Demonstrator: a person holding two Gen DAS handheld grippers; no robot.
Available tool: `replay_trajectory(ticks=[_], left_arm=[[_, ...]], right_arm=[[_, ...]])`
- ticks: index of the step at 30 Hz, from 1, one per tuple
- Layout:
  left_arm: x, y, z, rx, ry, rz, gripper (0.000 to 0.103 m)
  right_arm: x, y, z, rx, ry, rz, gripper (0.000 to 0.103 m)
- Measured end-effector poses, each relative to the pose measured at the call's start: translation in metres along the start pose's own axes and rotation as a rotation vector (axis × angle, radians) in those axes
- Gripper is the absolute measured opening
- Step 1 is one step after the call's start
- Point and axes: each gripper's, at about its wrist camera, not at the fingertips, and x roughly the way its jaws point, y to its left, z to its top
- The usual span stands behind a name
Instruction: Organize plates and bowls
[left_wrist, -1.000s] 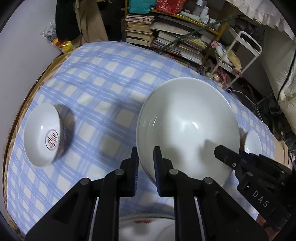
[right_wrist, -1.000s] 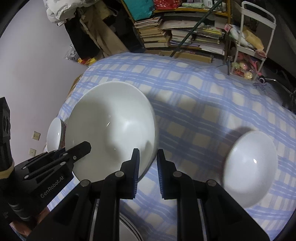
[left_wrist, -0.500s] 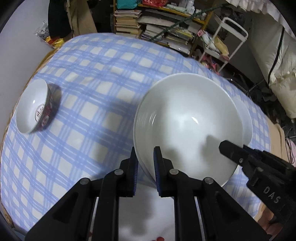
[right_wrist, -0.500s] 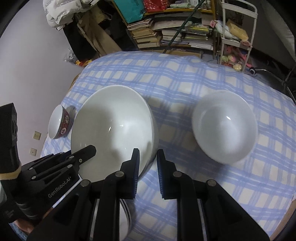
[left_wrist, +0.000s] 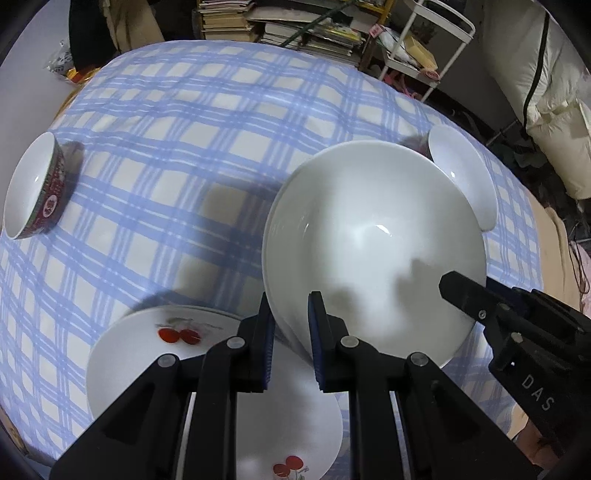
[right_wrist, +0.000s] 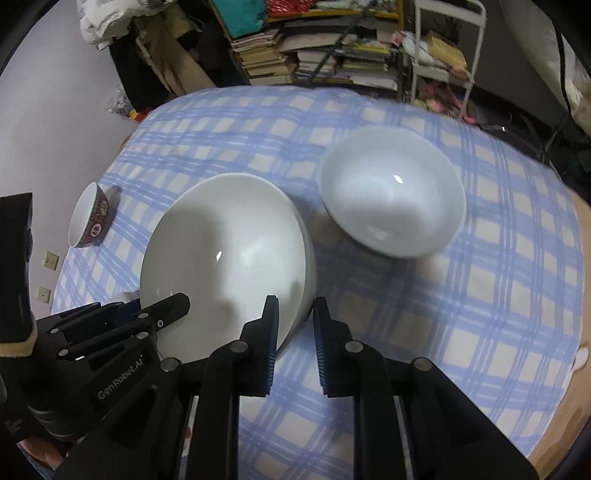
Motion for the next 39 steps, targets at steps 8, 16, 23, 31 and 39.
replay_trajectory(ticks=[8,16,23,31,39], left_arm=[[0.003,-0.002,-0.002,-0.011,0.004,-0.006,0.017],[-0.003,0.001,-0.002,-0.032,-0.024,0.025,0.017],[-0.030,0.008,0.006,-0.040,-0.078,0.052,0.022],[-0.067,-0.008,0.026,0.029,-0.195,0.090,0.048],[-0.075,-0.040,0.051,0.094,-0.240,0.088,0.072]], right_arm=[[0.004,-0.010,-0.014,0.027,-0.006,0.024,0.019],[0.002,-0.002,-0.015,-0.022,-0.022,-0.006,0.021],[-0.027,0.002,-0.014,-0.055,-0.121,-0.030,0.022],[-0.062,-0.015,0.002,-0.011,-0.270,-0.025,0.042],[-0.077,-0.039,0.023,0.062,-0.360,-0.046,0.067]])
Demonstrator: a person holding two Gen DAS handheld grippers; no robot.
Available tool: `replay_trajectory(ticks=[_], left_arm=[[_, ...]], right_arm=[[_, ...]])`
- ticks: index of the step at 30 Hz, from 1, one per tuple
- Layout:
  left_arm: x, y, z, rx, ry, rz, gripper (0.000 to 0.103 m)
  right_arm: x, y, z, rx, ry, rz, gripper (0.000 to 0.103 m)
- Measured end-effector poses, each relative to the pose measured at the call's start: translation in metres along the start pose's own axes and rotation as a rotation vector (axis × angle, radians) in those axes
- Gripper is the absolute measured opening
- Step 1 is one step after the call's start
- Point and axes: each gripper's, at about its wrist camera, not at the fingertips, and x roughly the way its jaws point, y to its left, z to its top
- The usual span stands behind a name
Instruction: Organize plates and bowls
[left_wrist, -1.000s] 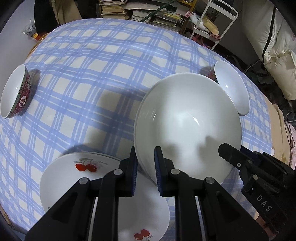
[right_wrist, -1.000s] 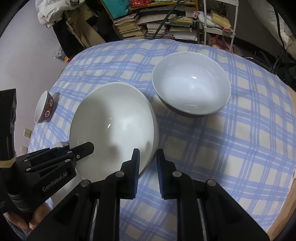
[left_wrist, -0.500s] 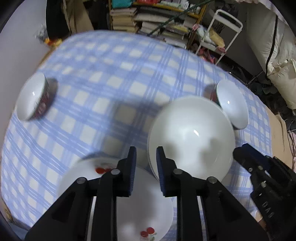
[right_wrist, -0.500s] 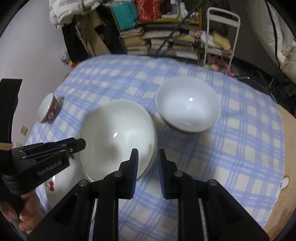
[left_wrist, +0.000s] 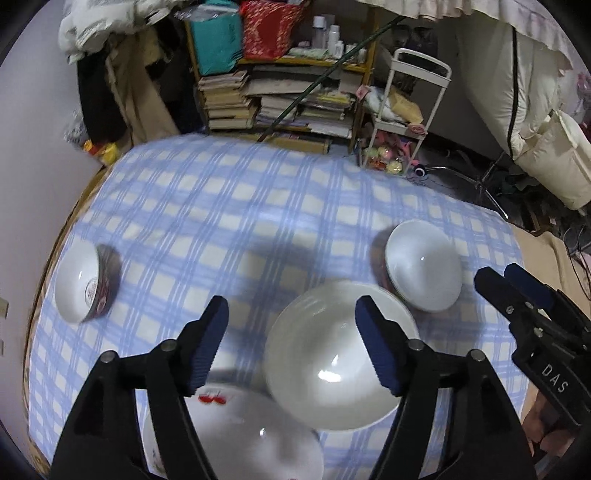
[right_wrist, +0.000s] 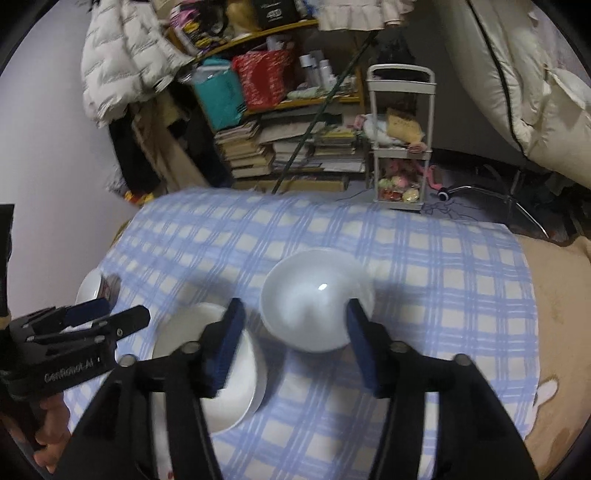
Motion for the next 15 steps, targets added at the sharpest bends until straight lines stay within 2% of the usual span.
replay_trajectory(ticks=[2,7,15], left_arm=[[0.005,-0.009,0.006,0.024,0.005,0.001,0.076],[0.026,-0.022,0.017,0.032,0.021,-0.009,0.077],[0.058,-0.039,0.031,0.058,0.041,-0.053,0.077]], right_arm=[[0.005,-0.005,0.005,0.024,0.001,-0.012,0.075],[0.021,-0.014,0.011,0.027,0.021,-0.014,0.093],[0.040,-0.042,0.021,0.058,0.039,0.029,0.093]])
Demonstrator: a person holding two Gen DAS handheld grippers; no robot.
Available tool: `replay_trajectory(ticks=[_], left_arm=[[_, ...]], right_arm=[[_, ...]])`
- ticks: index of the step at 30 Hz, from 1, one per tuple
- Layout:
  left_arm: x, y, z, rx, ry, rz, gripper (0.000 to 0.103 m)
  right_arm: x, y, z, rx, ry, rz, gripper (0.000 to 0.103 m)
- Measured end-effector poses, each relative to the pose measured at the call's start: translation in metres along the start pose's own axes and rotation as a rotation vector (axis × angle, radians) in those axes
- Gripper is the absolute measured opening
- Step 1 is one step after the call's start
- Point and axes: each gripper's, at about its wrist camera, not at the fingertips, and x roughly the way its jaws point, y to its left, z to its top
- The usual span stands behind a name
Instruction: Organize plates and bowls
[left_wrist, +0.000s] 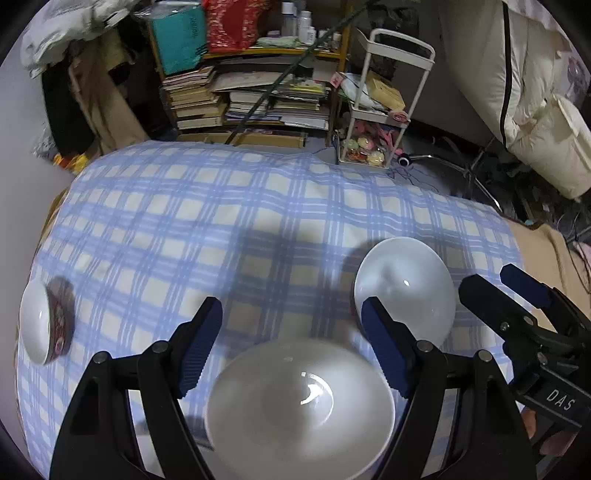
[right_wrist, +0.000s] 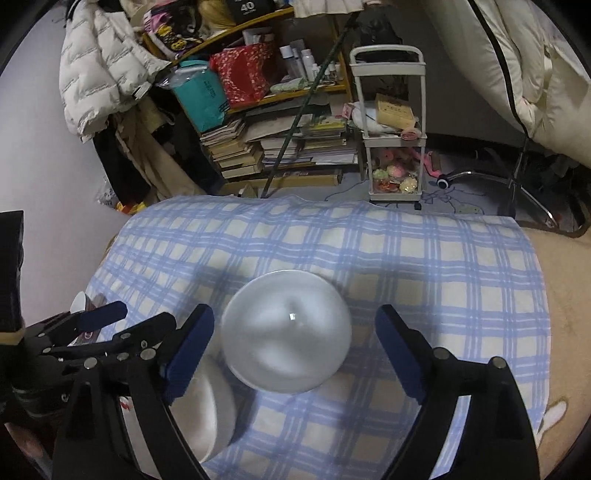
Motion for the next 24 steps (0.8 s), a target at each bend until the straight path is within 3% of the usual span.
replay_trajectory(ticks=[9,15,18,21,22,24], left_arm=[[0.037,-0.014,0.015,0.073,0.083,0.007,0.077],[0.058,-0.022,0.014,0.079,0.128,-0.015,0.076],[0.065,-0.028,0.011,0.093,0.154,-0.040,0.063],[0.071,-0.035,0.007,0.103,0.186,-0.066,0.042],[0.076,-0.037,0.005,0.102,0.205,-0.072,0.033],[0.080,-0.041,0.003,0.108,0.208,-0.059,0.024]], right_arm=[[0.031,-0.041,0.000,0.110,0.052,0.012,0.091],[0.060,-0.049,-0.007,0.163,0.141,0.041,0.066],[0.073,-0.050,-0.011,0.184,0.195,0.044,0.047],[0.080,-0.052,-0.016,0.196,0.232,0.056,0.024],[0.081,-0.052,-0.017,0.199,0.238,0.061,0.020],[0.085,-0.054,-0.019,0.213,0.252,0.075,0.016]])
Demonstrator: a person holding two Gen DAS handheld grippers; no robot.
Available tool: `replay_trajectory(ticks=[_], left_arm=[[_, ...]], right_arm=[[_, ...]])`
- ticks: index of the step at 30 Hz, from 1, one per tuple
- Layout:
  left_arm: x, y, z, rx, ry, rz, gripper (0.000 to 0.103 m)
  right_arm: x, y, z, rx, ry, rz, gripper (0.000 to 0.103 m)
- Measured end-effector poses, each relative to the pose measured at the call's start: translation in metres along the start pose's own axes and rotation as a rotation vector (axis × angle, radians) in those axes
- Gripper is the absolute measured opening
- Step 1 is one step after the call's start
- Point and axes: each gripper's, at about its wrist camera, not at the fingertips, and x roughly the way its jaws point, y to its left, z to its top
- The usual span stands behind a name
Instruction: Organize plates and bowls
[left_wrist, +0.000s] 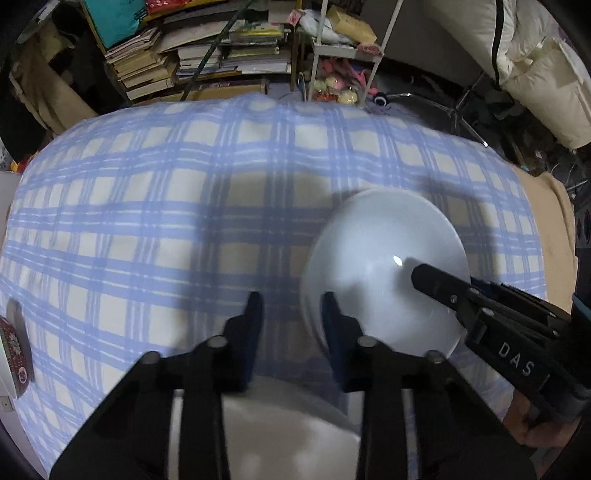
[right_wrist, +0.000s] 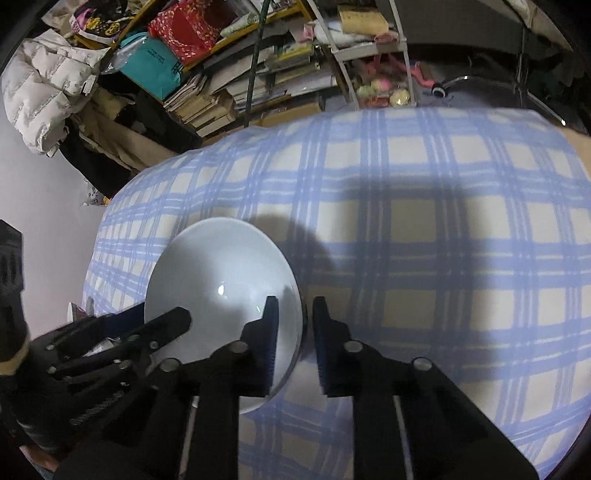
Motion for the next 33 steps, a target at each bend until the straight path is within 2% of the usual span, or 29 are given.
replay_trajectory(ticks=[2,4,6,9,19,25,33], left_arm=[[0.003,-0.004,0.000,-0.003,-0.002,0.003,0.016],[0.004,-0.008,0.000,-0.008,0.002,0.000,0.013],[0.002,-0.009,-0.001,-0.014,-0.005,0.030,0.013],[-0.004,-0.008,0.000,-0.025,-0.018,0.022,0.014],[-0.054,-0.005,-0.002,-0.004,-0.084,0.070,0.014],[-0.081,-0.002,-0.016,0.011,-0.118,0.109,0.014],[-0.103,0.010,-0.041,-0.038,-0.129,0.127,0.014]], right_arm=[[0.005,0.000,-0.002,0.012,0.026,0.009,0.014],[0.003,0.001,-0.005,0.005,0.011,-0.013,0.013],[-0.002,0.009,-0.005,-0.025,-0.022,-0.027,0.013],[-0.012,0.017,-0.007,-0.057,-0.075,-0.059,0.013],[-0.041,0.033,-0.014,-0.061,-0.143,0.015,0.013],[-0.055,0.047,-0.023,-0.092,-0.175,0.053,0.013],[-0.070,0.067,-0.046,-0.135,-0.204,0.060,0.013]])
